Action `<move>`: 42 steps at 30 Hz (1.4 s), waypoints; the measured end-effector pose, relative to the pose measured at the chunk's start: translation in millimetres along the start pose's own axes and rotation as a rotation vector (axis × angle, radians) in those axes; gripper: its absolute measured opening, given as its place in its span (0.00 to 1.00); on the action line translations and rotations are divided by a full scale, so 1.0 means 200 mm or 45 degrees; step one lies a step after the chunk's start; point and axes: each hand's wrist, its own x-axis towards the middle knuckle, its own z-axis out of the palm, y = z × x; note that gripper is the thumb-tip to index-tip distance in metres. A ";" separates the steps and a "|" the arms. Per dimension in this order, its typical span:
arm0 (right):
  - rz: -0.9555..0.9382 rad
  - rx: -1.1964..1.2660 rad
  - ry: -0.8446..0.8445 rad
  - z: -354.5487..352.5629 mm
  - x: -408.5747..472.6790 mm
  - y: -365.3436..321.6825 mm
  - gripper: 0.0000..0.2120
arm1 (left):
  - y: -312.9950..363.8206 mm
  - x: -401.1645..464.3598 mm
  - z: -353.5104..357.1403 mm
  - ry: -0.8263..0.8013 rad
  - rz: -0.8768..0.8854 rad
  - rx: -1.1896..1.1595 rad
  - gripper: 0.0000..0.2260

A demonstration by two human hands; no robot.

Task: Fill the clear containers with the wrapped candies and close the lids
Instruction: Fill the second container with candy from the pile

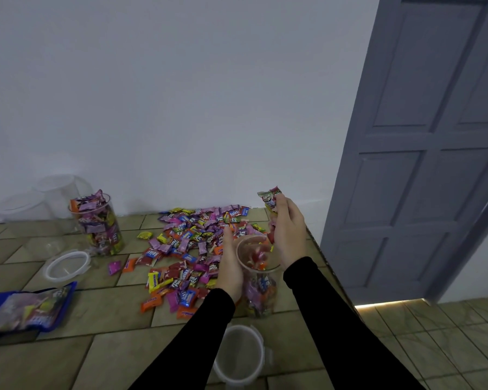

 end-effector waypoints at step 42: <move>0.004 0.139 -0.177 -0.01 -0.09 -0.08 0.17 | -0.01 0.02 -0.02 0.096 0.041 0.046 0.35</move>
